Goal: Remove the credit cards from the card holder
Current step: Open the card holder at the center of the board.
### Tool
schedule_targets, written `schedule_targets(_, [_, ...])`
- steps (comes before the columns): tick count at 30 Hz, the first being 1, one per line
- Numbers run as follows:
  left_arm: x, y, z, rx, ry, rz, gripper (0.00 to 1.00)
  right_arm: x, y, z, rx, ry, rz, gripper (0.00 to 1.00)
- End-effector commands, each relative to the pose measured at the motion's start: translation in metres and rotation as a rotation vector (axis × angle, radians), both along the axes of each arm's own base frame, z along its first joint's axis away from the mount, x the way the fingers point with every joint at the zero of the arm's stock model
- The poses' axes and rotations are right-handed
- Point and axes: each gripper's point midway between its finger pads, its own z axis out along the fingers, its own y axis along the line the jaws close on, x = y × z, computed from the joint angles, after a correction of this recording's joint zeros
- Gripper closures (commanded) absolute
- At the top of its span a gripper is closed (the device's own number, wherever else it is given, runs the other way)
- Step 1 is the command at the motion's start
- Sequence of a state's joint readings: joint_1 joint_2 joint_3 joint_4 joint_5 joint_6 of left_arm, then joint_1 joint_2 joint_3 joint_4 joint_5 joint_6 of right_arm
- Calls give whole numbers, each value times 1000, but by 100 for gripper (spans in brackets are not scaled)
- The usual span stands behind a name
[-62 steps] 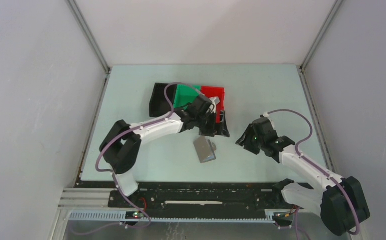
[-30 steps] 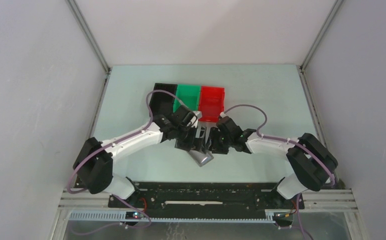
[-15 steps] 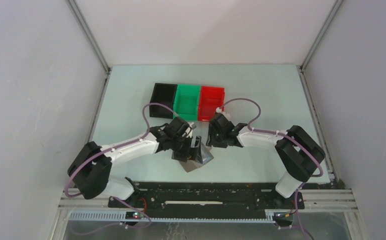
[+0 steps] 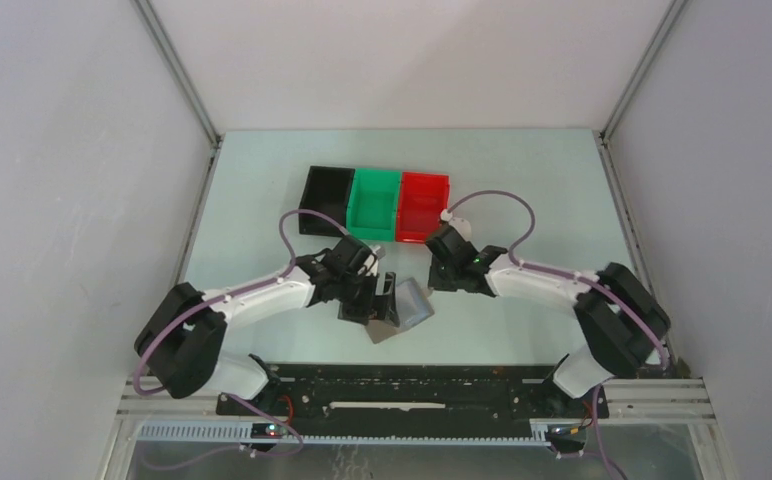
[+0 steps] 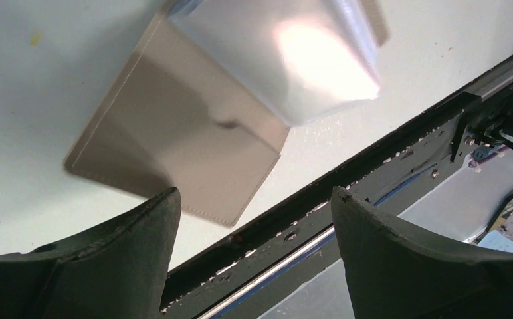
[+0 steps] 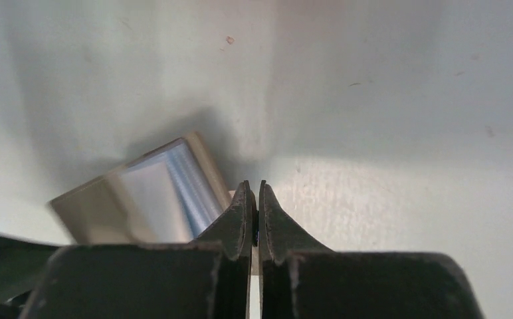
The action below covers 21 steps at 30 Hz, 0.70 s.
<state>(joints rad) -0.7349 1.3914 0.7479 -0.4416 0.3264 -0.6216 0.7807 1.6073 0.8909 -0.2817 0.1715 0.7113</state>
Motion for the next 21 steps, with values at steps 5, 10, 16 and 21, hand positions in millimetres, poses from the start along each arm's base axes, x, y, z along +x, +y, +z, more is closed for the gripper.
schedule_targets(5, [25, -17, 23, -43, -81, -30, 12, -10, -15, 73, 53, -150, -52, 100])
schedule_targets(10, [30, -22, 41, -72, -108, -29, 12, -31, -5, 85, 127, -108, -77, 100])
schedule_targets(16, [36, -25, 56, -98, -143, -9, 12, -41, 4, 71, 120, -62, -87, 100])
schedule_targets(21, [37, -25, 59, -109, -139, 24, 17, -37, 3, 72, 127, -69, -102, 100])
